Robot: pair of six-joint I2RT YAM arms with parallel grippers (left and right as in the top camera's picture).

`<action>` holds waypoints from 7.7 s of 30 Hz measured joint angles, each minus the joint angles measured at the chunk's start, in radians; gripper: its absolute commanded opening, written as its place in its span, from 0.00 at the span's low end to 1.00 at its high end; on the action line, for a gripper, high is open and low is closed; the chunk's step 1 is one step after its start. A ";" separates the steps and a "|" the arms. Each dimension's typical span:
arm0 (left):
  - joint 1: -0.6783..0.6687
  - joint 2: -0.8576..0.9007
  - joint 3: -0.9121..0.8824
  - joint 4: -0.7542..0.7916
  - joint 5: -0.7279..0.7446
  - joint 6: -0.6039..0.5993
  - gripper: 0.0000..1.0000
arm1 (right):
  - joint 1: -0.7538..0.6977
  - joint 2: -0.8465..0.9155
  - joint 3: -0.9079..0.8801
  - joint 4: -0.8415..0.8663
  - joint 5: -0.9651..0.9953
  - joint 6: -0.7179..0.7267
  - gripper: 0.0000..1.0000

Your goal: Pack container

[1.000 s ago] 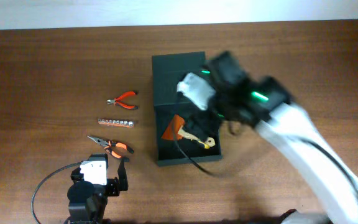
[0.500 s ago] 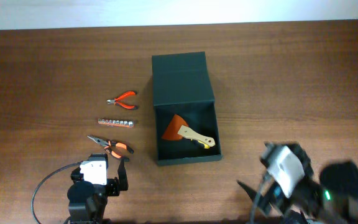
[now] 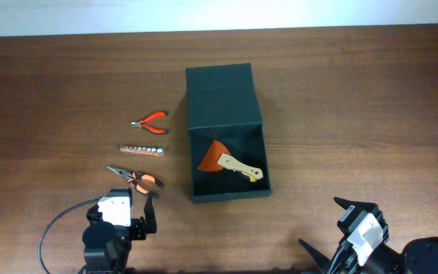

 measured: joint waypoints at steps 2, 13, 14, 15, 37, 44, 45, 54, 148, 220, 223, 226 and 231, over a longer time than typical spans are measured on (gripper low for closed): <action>0.000 0.000 0.000 0.000 0.000 0.000 0.99 | 0.000 0.000 0.000 0.000 0.000 0.000 0.99; 0.000 0.000 0.000 0.000 0.000 0.000 0.99 | 0.000 0.000 0.000 0.000 0.000 0.000 0.99; 0.000 0.002 0.000 0.000 0.000 0.000 0.99 | 0.000 0.000 0.000 0.000 0.000 0.000 0.99; 0.000 0.005 0.000 0.000 -0.001 0.000 0.99 | 0.000 0.000 0.000 0.000 0.000 0.000 0.99; -0.006 0.830 0.695 -0.330 0.061 -0.432 0.99 | 0.000 0.000 -0.003 -0.003 0.007 0.000 0.99; -0.006 1.038 0.698 -0.342 0.034 -0.724 0.99 | 0.000 0.000 -0.003 -0.003 0.007 0.000 0.99; -0.006 1.071 0.698 -0.342 0.034 -0.758 0.99 | 0.000 0.000 -0.003 -0.003 0.007 0.000 0.99; -0.006 1.342 0.698 -0.341 0.046 -0.978 0.89 | 0.000 0.000 -0.003 -0.003 0.007 0.001 0.99; -0.032 1.530 0.765 -0.134 0.112 -1.077 0.03 | 0.000 0.000 -0.003 -0.003 0.007 0.003 0.99; -0.200 1.421 1.209 -0.641 -0.224 -1.510 0.99 | 0.000 0.000 -0.004 -0.003 0.007 0.010 0.99; -0.129 1.510 1.209 -0.639 -0.193 -1.497 1.00 | 0.000 0.000 -0.004 -0.003 0.007 0.011 0.99; -0.085 1.609 1.209 -0.603 -0.159 -1.493 1.00 | 0.000 0.000 -0.004 -0.003 0.007 0.011 0.99; -0.069 1.725 1.207 -0.488 -0.114 -1.488 1.00 | 0.000 0.000 -0.004 -0.003 0.007 0.011 0.99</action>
